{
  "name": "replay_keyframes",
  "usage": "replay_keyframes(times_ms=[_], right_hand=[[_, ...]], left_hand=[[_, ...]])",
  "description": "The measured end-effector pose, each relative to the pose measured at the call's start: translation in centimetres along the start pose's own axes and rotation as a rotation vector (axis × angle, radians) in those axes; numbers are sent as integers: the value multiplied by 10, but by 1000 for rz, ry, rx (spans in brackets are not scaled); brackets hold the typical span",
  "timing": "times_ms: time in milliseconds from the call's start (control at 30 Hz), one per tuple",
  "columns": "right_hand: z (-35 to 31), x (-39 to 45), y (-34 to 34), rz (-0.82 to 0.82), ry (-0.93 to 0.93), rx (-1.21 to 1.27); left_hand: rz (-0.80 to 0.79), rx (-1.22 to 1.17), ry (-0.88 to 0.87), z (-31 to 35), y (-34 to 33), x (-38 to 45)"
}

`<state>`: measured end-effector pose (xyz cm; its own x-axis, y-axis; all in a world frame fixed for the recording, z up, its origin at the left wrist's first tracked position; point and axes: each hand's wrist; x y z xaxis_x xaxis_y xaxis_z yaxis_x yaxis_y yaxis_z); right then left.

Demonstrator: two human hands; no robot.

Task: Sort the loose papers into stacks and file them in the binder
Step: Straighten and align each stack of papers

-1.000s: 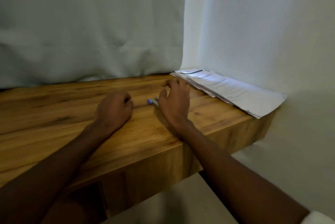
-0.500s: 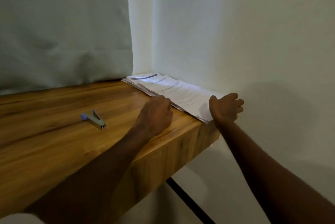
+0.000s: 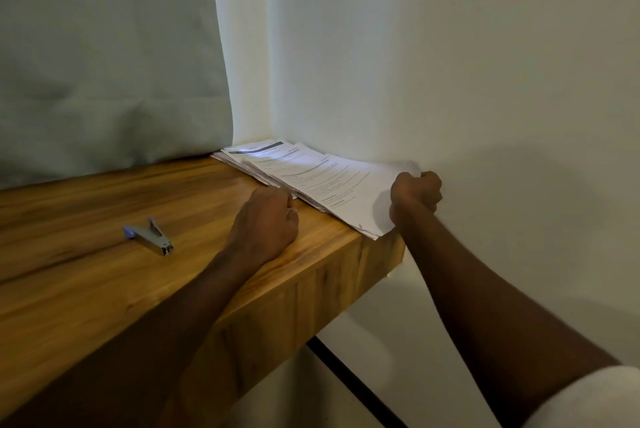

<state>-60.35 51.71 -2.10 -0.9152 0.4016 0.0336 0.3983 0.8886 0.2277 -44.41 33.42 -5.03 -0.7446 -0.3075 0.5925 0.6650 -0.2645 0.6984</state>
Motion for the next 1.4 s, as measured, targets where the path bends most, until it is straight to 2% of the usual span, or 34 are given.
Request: replay_keyframes(times_ms=[233, 300, 400, 500, 567, 600, 667, 733, 800, 867, 933, 1000, 1100, 1133, 1267, 1400], right_hand=[[-33, -26, 20, 129, 230, 324], [-49, -38, 26, 136, 292, 432], [-73, -61, 31, 106, 357, 577], [-92, -95, 18, -3, 351, 685], [-99, -129, -4, -127, 309, 739], [-99, -143, -13, -181, 273, 759], [-97, -186, -39, -326, 189, 785], [-93, -241, -73, -504, 84, 811], [-87, -298, -110, -685, -9, 790], [-83, -354, -144, -873, -36, 719], [-85, -406, -168, -1048, -37, 644], [-89, -441, -184, -1132, 88, 547], [-89, -482, -203, -1201, 459, 398], [-87, -490, -206, -1257, 518, 395], [-82, -516, -211, -1485, 553, 437], [-82, -516, -210, -1522, 563, 492]], left_hand=[[63, -40, -26, 11, 9, -7], [118, -154, -15, 11, 13, -10], [245, -484, 84, 15, 27, -18], [374, -780, 236, 11, 59, -24], [365, -941, 377, -10, 97, -26], [311, -1027, 420, -19, 114, -26], [252, -1209, 455, -46, 153, -36], [293, -1324, 405, -78, 194, -53], [423, -1282, 379, -109, 232, -73], [611, -1204, 403, -142, 268, -93], [721, -1071, 415, -179, 309, -113], [731, -925, 401, -211, 347, -129], [747, -759, 433, -262, 391, -165], [745, -741, 443, -275, 401, -175], [671, -659, 432, -304, 427, -193], [579, -612, 398, -295, 423, -185]])
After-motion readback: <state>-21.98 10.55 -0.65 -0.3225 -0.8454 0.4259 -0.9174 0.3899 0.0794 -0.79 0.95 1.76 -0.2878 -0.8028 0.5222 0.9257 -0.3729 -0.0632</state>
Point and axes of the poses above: each hand's wrist, its own x-axis towards the middle knuckle, its own y-axis out of the back of the hand, z = x × y, and after that the axes turned 9 degrees about -x, right-handed
